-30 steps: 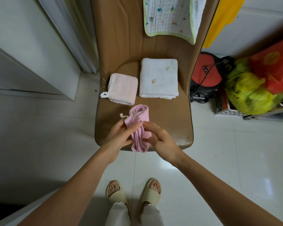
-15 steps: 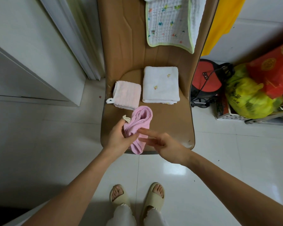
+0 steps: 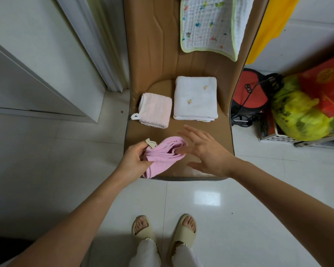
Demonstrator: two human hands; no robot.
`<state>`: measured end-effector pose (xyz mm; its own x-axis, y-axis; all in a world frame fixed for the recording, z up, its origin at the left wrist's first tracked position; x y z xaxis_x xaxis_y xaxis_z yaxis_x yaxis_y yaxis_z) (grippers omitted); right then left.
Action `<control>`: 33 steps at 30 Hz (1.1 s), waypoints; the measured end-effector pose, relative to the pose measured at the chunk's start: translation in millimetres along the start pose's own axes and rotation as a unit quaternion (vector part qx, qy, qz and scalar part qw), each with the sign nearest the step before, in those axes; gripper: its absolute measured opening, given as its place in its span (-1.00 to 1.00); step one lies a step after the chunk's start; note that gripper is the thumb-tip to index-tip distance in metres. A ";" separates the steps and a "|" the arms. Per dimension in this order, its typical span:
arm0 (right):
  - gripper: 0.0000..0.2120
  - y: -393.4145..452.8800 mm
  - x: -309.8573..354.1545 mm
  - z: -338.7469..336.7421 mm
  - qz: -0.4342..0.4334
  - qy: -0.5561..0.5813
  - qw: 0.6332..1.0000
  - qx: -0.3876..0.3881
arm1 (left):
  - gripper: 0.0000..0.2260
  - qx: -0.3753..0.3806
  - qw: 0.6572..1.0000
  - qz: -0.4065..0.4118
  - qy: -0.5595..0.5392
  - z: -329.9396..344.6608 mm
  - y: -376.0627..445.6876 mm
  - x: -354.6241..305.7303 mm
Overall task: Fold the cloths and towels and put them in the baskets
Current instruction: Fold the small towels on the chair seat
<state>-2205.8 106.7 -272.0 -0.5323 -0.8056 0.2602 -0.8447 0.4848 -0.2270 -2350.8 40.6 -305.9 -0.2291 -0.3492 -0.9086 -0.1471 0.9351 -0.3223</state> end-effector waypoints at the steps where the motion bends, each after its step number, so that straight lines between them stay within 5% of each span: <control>1: -0.67 2.4 3.2 0.6 -0.006 0.002 1.000 0.004 | -0.77 -0.003 1.000 0.001 -0.013 -1.2 -1.1 0.3; 9: -0.45 9.0 24.8 -8.3 -0.045 0.082 0.995 -0.029 | -0.70 0.003 0.998 0.003 -0.058 -7.0 -6.8 -0.1; 26: -0.75 17.1 6.1 9.3 0.013 0.125 0.992 -0.018 | -0.77 0.025 0.996 -0.037 -0.080 -9.7 -1.6 17.4; 29: -0.81 14.6 -8.3 12.0 0.103 0.277 0.955 -0.011 | -0.80 0.012 0.992 -0.059 -0.109 -4.2 -1.8 22.8; 33: -0.57 9.4 -22.6 26.0 0.220 0.454 0.864 -0.010 | -0.84 -0.063 0.987 -0.082 -0.121 -3.8 -3.3 26.4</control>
<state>-2200.2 120.6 -304.4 -0.6199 0.0520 0.7829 -0.5457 0.6884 -0.4778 -2360.0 28.1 -327.8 0.0421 -0.4565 -0.8887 -0.2858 0.8468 -0.4485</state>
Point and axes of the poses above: each hand's wrist, its own y-axis towards the middle knuckle, its own z-axis out of the palm, x = y × z, the point moved 10 cm from there along y, towards the middle knuckle, and after that the axes turned 6 degrees about z, right-handed, at the moved point
